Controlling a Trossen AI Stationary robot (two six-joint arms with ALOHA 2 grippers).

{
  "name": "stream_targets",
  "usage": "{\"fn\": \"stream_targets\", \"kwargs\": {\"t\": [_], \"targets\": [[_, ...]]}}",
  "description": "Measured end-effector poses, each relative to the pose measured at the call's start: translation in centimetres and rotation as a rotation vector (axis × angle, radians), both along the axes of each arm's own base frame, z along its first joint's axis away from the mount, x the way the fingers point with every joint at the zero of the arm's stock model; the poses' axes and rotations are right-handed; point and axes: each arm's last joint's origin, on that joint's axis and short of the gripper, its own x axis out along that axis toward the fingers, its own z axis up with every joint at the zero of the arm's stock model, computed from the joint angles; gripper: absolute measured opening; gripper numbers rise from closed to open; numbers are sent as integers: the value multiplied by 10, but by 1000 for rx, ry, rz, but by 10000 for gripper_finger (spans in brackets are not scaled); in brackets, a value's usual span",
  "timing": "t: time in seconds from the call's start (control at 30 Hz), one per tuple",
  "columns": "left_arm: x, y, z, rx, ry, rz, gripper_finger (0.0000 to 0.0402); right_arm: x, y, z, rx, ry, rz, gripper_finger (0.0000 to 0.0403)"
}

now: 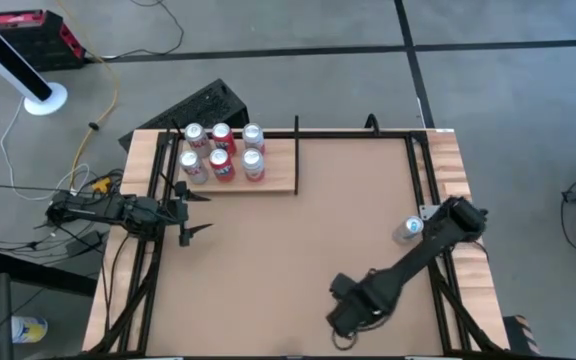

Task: Place canned beverage on shelf
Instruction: Put the bottom blue soda can on the shelf

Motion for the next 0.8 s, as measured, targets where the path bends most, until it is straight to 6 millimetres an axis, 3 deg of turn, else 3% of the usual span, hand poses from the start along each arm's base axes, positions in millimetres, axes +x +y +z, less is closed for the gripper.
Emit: {"fn": "stream_targets", "kwargs": {"t": [0.17,0.3,0.4,0.6,0.8], "targets": [[0,0,0,0,0,-1,336,-35,11,20,-156,-66,-108,49],[0,0,0,0,0,0,336,-59,13,16,-336,5,-252,55],[0,0,0,0,0,-1,336,-65,8,8,-424,43,-297,76],[0,0,0,0,0,-1,336,-57,-29,-8,-473,-27,-309,151],[0,0,0,0,0,-1,336,-50,-80,-37,-363,-4,-292,226]]}}
